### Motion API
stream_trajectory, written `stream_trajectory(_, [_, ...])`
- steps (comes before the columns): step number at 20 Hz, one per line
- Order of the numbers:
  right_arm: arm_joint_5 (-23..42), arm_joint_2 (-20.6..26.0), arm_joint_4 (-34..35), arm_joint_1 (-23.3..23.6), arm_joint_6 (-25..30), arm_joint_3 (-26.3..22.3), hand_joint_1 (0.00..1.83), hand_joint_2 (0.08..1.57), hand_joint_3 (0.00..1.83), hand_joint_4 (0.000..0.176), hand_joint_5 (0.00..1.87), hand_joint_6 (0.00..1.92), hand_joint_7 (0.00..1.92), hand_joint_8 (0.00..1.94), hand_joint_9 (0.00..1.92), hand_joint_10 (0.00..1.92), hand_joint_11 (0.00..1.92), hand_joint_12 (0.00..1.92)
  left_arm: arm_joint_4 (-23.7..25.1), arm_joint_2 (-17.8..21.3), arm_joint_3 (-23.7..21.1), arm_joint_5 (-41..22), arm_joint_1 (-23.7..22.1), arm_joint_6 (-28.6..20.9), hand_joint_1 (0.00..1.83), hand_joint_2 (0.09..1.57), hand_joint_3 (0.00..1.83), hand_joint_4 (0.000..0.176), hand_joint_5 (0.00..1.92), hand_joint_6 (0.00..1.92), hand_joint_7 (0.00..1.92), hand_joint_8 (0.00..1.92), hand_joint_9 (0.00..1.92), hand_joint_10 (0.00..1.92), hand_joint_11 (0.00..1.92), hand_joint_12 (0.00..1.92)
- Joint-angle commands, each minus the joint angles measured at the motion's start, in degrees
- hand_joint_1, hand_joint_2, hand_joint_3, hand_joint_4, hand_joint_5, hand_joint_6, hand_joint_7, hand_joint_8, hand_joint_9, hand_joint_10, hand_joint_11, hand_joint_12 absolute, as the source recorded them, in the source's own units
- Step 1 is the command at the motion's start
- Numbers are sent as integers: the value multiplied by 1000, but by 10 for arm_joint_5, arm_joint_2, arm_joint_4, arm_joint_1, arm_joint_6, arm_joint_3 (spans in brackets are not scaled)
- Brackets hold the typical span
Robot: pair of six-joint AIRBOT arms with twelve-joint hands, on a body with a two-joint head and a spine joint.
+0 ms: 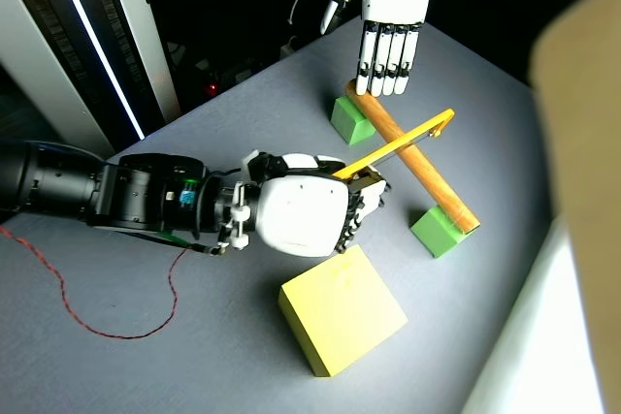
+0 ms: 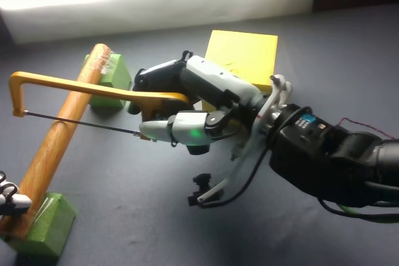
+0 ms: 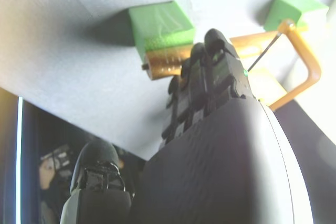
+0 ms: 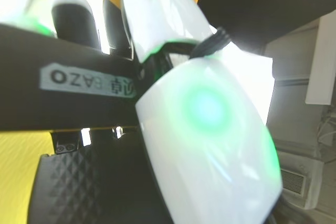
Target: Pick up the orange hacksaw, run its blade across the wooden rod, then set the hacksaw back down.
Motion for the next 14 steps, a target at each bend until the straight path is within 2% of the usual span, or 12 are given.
stream_trajectory(1, [66, -3, -14, 10, 10, 4, 1247, 1174, 0, 0, 853, 982, 914, 1354, 1019, 1220, 1015, 1468, -8, -3, 3, -7, -4, 1, 77, 1226, 2, 0, 93, 0, 134, 1, 94, 1, 0, 235])
stream_trajectory(3, [66, -18, -29, 16, 27, 24, 1254, 1158, 0, 0, 886, 924, 944, 1316, 1067, 1186, 1057, 1463, -8, -4, 3, -7, -4, 1, 92, 1218, 0, 0, 115, 3, 145, 3, 113, 3, 0, 302])
stream_trajectory(4, [67, -21, -31, 17, 29, 26, 1250, 1163, 1, 0, 861, 955, 944, 1319, 1087, 1194, 1066, 1459, -8, -4, 3, -7, -4, 1, 81, 1216, 0, 0, 109, 1, 144, 1, 114, 1, 0, 316])
stream_trajectory(5, [68, -31, -34, 21, 36, 39, 1241, 1184, 1, 0, 816, 1022, 913, 1369, 1045, 1226, 1028, 1487, -8, -5, 3, -7, -4, 1, 77, 1212, 0, 0, 109, 1, 141, 0, 116, 2, 0, 321])
stream_trajectory(10, [70, -70, -36, 38, 53, 81, 1245, 1177, 0, 0, 857, 964, 902, 1381, 1026, 1214, 1040, 1433, -8, -7, 4, -6, -5, 1, 40, 1221, 2, 0, 104, 1, 127, 1, 97, 2, 0, 304])
stream_trajectory(12, [70, -81, -37, 46, 50, 90, 1245, 1178, 0, 0, 833, 996, 918, 1356, 1041, 1222, 1058, 1452, -8, -7, 5, -6, -5, 1, 109, 1211, 0, 0, 119, 4, 138, 4, 104, 4, 0, 310])
stream_trajectory(14, [70, -94, -48, 52, 63, 105, 1250, 1165, 0, 0, 871, 944, 935, 1328, 1056, 1211, 1063, 1452, -8, -7, 6, -6, -5, 1, 93, 1211, 0, 0, 116, 1, 141, 2, 109, 2, 0, 308])
